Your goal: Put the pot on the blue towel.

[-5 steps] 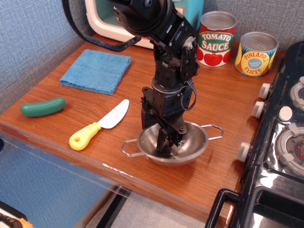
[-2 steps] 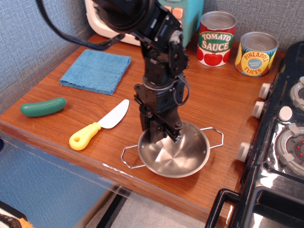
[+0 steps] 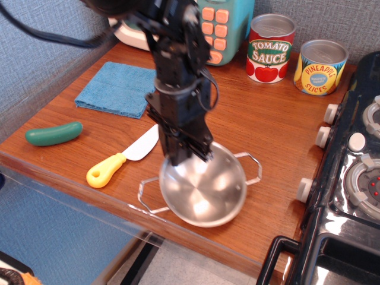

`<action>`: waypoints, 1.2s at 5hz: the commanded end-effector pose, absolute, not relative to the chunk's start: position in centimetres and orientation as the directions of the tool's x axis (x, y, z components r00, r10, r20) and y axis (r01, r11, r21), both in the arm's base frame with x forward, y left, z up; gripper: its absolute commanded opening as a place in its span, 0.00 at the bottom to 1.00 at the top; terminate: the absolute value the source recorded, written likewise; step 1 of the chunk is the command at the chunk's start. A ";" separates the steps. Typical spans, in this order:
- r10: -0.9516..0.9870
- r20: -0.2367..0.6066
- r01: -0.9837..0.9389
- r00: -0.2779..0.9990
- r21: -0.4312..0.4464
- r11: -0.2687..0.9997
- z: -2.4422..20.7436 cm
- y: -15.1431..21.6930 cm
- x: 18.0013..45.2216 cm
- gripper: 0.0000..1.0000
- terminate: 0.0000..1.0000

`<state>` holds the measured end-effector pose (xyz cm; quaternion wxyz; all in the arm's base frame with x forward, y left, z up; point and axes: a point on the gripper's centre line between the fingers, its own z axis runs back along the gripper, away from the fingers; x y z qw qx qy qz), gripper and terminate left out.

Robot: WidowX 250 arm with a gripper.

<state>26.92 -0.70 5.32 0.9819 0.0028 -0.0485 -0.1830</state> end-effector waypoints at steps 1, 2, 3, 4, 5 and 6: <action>-0.316 0.189 0.320 0.930 0.010 0.948 9.1 0.3 27.7 0.00 0.00; -0.255 0.219 0.259 0.942 0.008 0.966 10.6 2.0 29.0 0.00 0.00; -0.156 0.214 0.155 0.964 0.023 0.988 10.9 5.3 30.6 0.00 0.00; -0.055 0.212 0.047 0.976 0.042 0.998 10.9 9.2 32.0 0.00 0.00; 0.043 0.210 -0.054 0.977 0.046 0.997 10.8 13.0 33.1 0.00 0.00; 0.115 0.208 -0.127 0.971 0.045 0.991 10.4 15.6 33.9 0.00 0.00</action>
